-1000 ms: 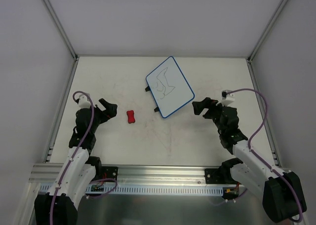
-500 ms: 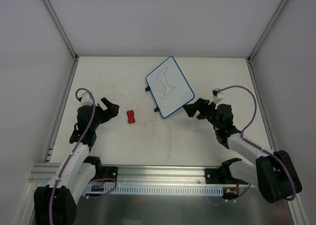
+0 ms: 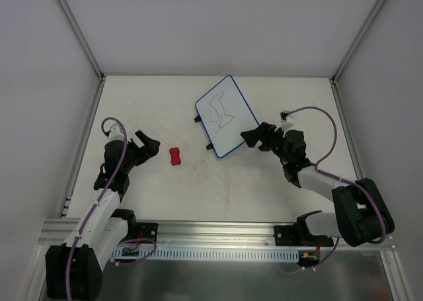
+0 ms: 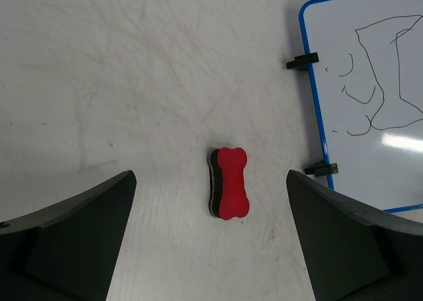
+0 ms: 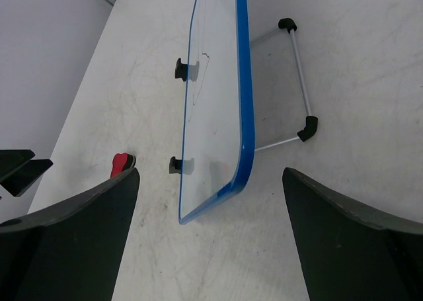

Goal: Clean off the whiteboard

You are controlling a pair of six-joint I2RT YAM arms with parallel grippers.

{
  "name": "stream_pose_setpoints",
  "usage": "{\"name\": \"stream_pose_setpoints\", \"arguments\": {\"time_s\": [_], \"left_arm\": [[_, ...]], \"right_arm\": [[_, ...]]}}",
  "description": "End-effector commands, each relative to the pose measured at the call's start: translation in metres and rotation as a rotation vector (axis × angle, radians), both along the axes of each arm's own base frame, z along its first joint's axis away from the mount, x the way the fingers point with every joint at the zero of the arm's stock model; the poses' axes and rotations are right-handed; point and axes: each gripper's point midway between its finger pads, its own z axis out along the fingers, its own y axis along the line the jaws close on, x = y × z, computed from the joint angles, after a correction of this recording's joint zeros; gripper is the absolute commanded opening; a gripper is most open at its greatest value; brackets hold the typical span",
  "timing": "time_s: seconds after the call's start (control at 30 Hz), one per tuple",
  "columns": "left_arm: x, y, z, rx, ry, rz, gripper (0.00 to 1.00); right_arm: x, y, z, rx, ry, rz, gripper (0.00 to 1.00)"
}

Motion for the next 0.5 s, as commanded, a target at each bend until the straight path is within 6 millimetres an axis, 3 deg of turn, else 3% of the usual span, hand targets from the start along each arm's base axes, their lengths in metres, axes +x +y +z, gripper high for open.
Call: {"name": "stream_pose_setpoints", "arguments": {"time_s": [0.0, 0.3, 0.47], "left_arm": [[0.009, -0.001, 0.021, -0.012, -0.053, 0.004, 0.99], [0.008, -0.005, 0.018, -0.024, -0.038, -0.018, 0.99], [0.010, -0.012, 0.014, -0.051, -0.009, -0.043, 0.99]], "right_arm": [[0.020, 0.009, 0.031, 0.030, -0.093, -0.007, 0.94], [0.025, 0.011, 0.026, 0.020, -0.133, -0.002, 0.69], [0.029, 0.017, 0.027, 0.049, -0.134, 0.039, 0.60]]}}
